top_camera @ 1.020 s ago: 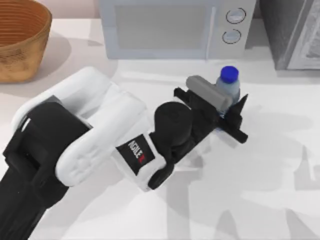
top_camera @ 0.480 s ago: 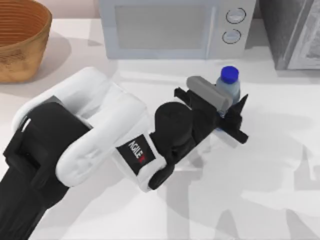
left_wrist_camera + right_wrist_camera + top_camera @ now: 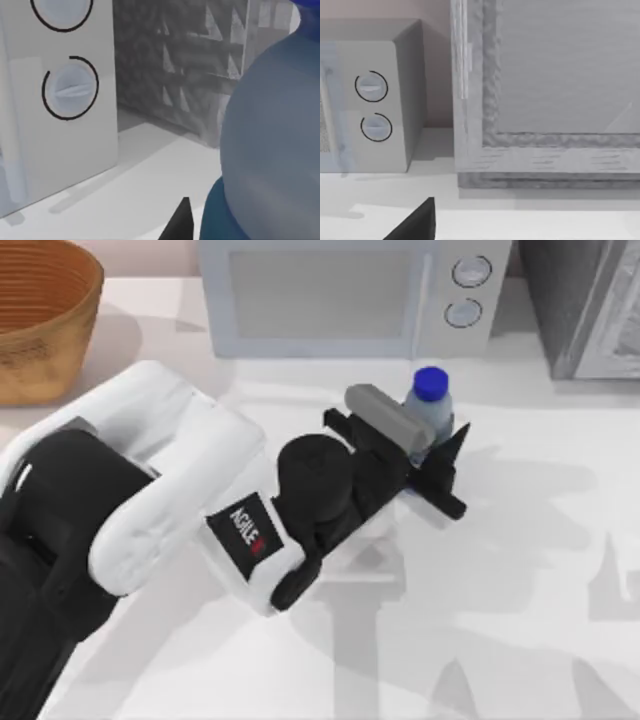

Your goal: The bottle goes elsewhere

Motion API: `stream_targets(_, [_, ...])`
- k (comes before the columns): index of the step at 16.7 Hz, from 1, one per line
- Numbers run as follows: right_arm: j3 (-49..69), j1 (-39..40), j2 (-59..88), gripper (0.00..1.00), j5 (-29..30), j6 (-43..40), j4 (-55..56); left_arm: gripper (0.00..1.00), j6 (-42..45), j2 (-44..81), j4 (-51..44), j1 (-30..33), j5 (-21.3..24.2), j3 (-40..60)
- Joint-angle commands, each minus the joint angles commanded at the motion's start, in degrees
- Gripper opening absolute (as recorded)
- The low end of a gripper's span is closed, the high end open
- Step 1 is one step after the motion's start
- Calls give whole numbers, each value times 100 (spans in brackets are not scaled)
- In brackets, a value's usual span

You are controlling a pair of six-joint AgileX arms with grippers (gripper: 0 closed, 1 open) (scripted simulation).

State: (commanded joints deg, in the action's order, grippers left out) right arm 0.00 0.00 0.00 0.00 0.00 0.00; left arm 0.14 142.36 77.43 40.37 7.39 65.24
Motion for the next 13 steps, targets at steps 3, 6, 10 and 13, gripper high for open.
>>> stream_targets(3, [0, 0, 0, 100, 0, 0, 0, 0, 78, -361, 249, -870, 851, -669])
stream_targets(6, [0, 0, 0, 100, 0, 0, 0, 0, 179, -870, 548, -2092, 2018, -1560])
stream_targets(10, [0, 0, 0, 100, 0, 0, 0, 0, 318, -1621, 923, -3772, 3623, -2811])
stream_targets(13, [0, 0, 0, 100, 0, 0, 0, 0, 397, -2083, 1118, -4602, 4447, -3531])
